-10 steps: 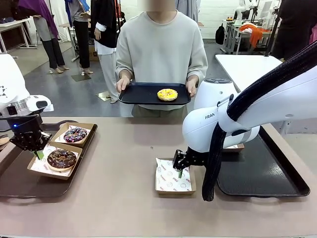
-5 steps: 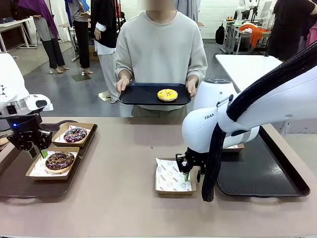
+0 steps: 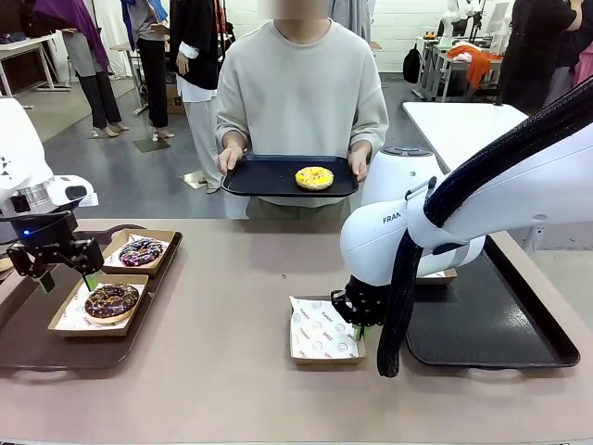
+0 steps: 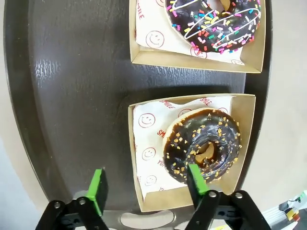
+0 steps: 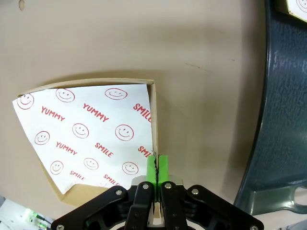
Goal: Individually package the donuts and arrange them on the tray.
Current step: Place the picked Paper togo box on the Handle tray while simultaneously picking up another Paper togo box from the table with the other hand.
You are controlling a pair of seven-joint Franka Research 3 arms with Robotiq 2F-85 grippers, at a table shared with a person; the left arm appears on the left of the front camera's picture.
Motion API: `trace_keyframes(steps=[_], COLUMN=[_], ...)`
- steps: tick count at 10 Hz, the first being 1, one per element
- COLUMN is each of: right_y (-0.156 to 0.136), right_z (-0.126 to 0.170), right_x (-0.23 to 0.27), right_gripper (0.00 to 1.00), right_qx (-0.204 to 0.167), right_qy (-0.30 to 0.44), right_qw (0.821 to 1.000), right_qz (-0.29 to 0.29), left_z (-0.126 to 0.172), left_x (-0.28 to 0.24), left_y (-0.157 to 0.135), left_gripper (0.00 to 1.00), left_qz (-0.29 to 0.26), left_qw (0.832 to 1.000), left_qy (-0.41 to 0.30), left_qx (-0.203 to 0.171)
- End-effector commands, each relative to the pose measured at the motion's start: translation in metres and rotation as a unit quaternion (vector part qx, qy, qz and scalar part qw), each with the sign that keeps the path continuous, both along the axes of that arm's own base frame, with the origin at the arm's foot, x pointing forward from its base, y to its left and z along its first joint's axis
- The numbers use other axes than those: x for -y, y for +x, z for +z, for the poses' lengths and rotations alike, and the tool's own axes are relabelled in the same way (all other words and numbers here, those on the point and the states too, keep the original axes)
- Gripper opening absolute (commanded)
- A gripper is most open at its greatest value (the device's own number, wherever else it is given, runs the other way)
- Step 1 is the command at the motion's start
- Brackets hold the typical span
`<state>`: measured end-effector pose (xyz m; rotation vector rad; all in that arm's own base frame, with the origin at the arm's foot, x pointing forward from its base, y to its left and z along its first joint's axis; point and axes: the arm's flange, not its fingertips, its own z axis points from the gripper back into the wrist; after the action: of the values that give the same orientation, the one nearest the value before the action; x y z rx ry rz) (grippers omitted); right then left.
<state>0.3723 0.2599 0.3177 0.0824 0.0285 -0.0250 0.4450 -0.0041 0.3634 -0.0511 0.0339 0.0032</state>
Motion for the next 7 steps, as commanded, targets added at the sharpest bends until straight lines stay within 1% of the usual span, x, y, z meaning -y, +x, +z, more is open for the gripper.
trace_keyframes(steps=[1,2,3,4,5,6,7], right_y=[0.004,0.004,0.000,-0.005,-0.007,-0.007,-0.004], right_z=[-0.001,0.002,0.011,0.031,0.055,0.084,0.107], right_x=[-0.007,-0.007,-0.007,-0.004,0.003,0.010,0.013], right_gripper=[0.00,0.00,0.00,0.00,0.00,0.00,0.00], right_qx=[0.008,0.011,0.011,0.018,0.031,0.050,0.062], right_qy=[-0.011,-0.008,0.001,0.012,0.028,0.043,0.047], right_qw=[1.000,1.000,1.000,1.000,0.999,0.998,0.997], right_qz=[-0.016,-0.017,-0.004,0.007,0.012,0.008,0.008], left_z=[0.005,0.006,0.013,0.025,0.041,0.059,0.071], left_x=[-0.003,-0.004,-0.009,-0.021,-0.040,-0.067,-0.094], left_y=[0.001,0.000,-0.003,-0.010,-0.018,-0.028,-0.035], left_gripper=[1.00,1.00,1.00,1.00,1.00,1.00,1.00], left_qz=[-0.001,-0.001,-0.003,-0.011,-0.019,-0.027,-0.023], left_qw=[1.000,1.000,0.998,0.994,0.982,0.967,0.950], left_qy=[-0.014,-0.020,-0.053,-0.106,-0.179,-0.250,-0.311], left_qx=[-0.005,-0.007,-0.018,-0.035,-0.050,-0.046,-0.036])
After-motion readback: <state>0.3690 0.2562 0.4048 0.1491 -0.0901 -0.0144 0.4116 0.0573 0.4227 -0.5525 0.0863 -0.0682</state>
